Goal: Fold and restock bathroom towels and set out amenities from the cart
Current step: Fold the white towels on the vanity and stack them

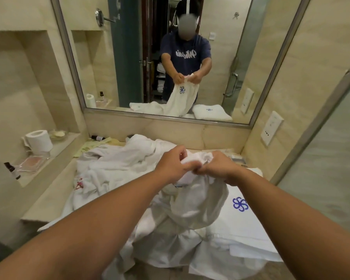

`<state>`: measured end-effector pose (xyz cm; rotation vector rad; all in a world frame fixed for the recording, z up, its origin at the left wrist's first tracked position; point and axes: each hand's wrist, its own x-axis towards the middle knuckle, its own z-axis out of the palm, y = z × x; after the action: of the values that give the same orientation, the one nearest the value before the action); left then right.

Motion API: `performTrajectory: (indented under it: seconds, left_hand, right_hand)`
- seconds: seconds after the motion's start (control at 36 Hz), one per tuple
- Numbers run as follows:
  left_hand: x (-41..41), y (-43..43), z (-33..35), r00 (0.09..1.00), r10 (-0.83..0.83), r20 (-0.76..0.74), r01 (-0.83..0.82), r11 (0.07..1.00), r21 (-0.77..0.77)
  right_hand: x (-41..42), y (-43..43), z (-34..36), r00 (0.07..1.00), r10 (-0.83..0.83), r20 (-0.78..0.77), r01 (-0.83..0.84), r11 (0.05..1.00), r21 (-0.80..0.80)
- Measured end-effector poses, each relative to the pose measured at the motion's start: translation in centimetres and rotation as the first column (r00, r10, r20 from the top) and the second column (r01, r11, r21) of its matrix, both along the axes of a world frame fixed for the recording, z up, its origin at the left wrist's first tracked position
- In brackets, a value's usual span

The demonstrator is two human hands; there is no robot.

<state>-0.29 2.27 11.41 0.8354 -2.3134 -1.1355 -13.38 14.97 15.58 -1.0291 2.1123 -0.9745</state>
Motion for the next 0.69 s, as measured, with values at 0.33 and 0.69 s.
performTrajectory:
  seconds: [0.33,0.69]
  left_hand:
    - [4.4,-12.9,-2.3,0.938,0.272,0.212,-0.262,0.962,-0.078]
    - [0.3,-17.7,7.3,0.895,0.288,-0.341,-0.240,0.955,0.177]
  right_hand:
    - [-3.8,-6.6,0.9,0.785,-0.366,0.500,0.547,0.789,-0.282]
    - [-3.0,-9.5,0.1,0.834,-0.352,0.425,0.478,0.846,-0.236]
